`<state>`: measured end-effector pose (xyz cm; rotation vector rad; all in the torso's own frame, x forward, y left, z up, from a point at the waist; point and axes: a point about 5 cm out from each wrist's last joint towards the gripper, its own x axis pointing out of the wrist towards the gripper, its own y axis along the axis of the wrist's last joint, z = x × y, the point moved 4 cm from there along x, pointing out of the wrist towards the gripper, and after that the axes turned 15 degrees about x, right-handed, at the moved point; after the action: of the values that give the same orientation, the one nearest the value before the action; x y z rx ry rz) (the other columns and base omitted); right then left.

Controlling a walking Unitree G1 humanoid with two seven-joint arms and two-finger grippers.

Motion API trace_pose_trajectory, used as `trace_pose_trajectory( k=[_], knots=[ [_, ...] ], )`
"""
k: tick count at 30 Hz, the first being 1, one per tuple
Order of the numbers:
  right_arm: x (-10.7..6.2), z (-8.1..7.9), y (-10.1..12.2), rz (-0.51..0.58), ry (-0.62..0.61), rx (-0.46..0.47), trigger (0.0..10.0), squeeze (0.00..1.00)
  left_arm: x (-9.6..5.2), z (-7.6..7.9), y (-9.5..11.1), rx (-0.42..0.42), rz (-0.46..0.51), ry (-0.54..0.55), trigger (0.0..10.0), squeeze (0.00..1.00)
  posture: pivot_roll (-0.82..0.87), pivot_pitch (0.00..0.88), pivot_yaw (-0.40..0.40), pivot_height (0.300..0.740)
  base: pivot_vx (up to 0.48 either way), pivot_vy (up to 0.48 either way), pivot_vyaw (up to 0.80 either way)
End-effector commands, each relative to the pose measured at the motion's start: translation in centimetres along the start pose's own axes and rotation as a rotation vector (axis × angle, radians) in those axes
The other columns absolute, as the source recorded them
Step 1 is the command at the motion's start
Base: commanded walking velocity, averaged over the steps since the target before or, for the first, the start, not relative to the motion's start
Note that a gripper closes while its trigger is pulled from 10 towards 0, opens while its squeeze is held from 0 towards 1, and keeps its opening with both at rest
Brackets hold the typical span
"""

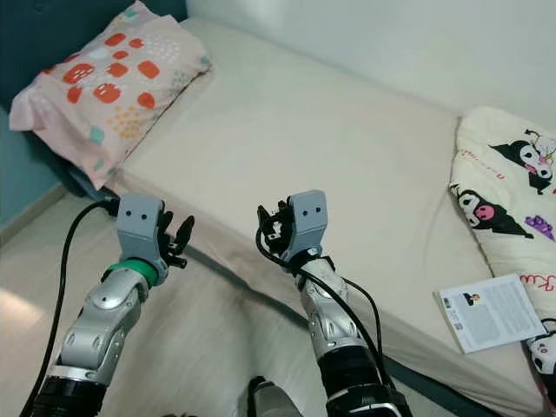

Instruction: Clean up the room

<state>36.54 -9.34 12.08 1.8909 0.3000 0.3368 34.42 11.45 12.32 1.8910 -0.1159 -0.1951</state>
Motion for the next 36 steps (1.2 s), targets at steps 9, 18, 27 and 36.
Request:
trace_pose_trajectory(
  k=[9,18,27,36],
  knots=[
    [-0.32,0.25,-0.48,-0.011,-0.012,0.008,10.0,0.0,-0.36,0.31,-0.86,-0.007,-0.028,-0.005,10.0,0.0,-0.04,0.09,0.031,0.74,-0.475,0.0,0.0],
    [-0.36,0.46,-0.49,-0.01,-0.022,0.006,10.0,0.0,-0.35,0.32,-0.89,-0.005,-0.03,-0.005,10.0,0.0,-0.04,0.092,0.031,0.74,-0.133,0.0,0.0],
    [-0.32,0.41,-0.48,-0.008,-0.024,0.006,10.0,0.0,-0.32,0.34,-0.82,0.002,-0.027,-0.008,10.0,0.0,-0.04,0.093,0.032,0.74,0.0,0.0,0.0],
    [-0.3,0.5,-0.43,-0.008,-0.026,0.004,10.0,0.0,-0.23,0.4,-0.65,0.006,-0.019,-0.008,10.0,0.0,-0.04,0.092,0.032,0.74,0.0,0.0,0.0]
  ],
)
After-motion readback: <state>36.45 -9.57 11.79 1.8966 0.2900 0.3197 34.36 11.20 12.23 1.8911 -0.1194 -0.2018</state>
